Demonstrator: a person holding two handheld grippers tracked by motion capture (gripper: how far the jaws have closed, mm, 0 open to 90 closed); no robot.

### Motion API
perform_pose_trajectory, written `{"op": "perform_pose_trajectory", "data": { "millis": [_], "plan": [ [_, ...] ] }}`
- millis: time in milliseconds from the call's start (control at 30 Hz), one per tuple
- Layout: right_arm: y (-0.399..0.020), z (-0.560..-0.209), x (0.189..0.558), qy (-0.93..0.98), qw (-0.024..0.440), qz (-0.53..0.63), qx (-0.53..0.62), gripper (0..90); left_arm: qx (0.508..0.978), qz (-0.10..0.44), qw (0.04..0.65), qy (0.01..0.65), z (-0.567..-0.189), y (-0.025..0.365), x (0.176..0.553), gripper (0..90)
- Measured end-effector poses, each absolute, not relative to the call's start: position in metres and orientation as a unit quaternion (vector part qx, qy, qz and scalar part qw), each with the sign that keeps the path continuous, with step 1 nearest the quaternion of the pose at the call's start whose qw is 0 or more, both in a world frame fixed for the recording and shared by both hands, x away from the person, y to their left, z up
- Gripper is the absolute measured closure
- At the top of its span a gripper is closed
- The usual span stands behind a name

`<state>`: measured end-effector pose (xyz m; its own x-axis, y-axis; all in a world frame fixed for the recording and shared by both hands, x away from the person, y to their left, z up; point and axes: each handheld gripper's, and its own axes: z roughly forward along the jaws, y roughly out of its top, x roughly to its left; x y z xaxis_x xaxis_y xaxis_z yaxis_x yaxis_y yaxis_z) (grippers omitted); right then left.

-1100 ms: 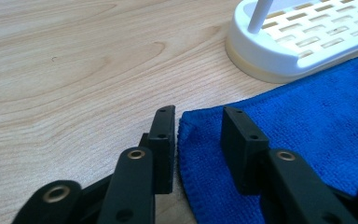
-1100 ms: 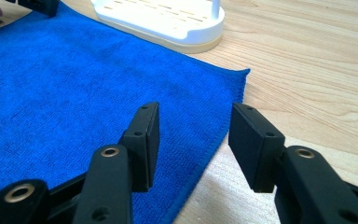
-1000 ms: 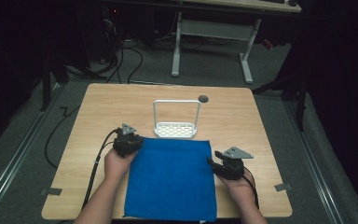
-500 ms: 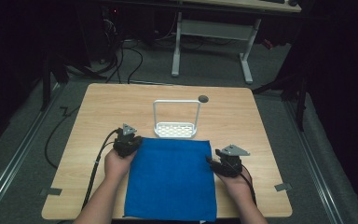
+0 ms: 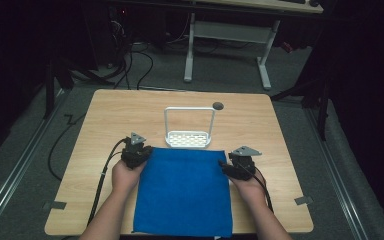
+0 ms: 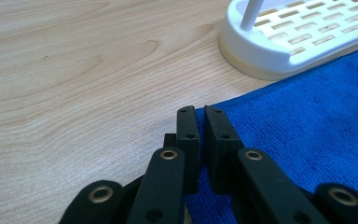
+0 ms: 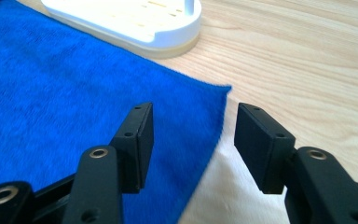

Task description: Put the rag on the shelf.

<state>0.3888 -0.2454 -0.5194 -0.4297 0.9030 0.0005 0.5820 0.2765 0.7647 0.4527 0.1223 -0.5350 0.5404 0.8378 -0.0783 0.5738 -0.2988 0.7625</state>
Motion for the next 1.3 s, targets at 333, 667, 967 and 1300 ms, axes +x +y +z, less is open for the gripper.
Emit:
{"op": "perform_pose_trajectory", "data": {
  "millis": [333, 667, 967, 1300],
  "plan": [
    [-0.246, -0.528, 0.408, 0.766, 0.215, 0.343, 0.499, 55.5, 0.787, 0.169, 0.389, 0.448, -0.535, 0.123, 0.453, 84.6],
    [-0.248, -0.531, 0.416, 0.759, 0.202, 0.352, 0.508, 62.1, 0.787, 0.167, 0.389, 0.448, -0.535, 0.123, 0.453, 84.7],
    [-0.244, -0.531, 0.417, 0.766, 0.206, 0.349, 0.499, 73.1, 0.789, 0.167, 0.389, 0.446, -0.535, 0.123, 0.453, 86.6],
    [-0.244, -0.53, 0.418, 0.764, 0.204, 0.347, 0.504, 81.9, 0.788, 0.162, 0.391, 0.447, -0.535, 0.124, 0.453, 87.0]
  ]
}}
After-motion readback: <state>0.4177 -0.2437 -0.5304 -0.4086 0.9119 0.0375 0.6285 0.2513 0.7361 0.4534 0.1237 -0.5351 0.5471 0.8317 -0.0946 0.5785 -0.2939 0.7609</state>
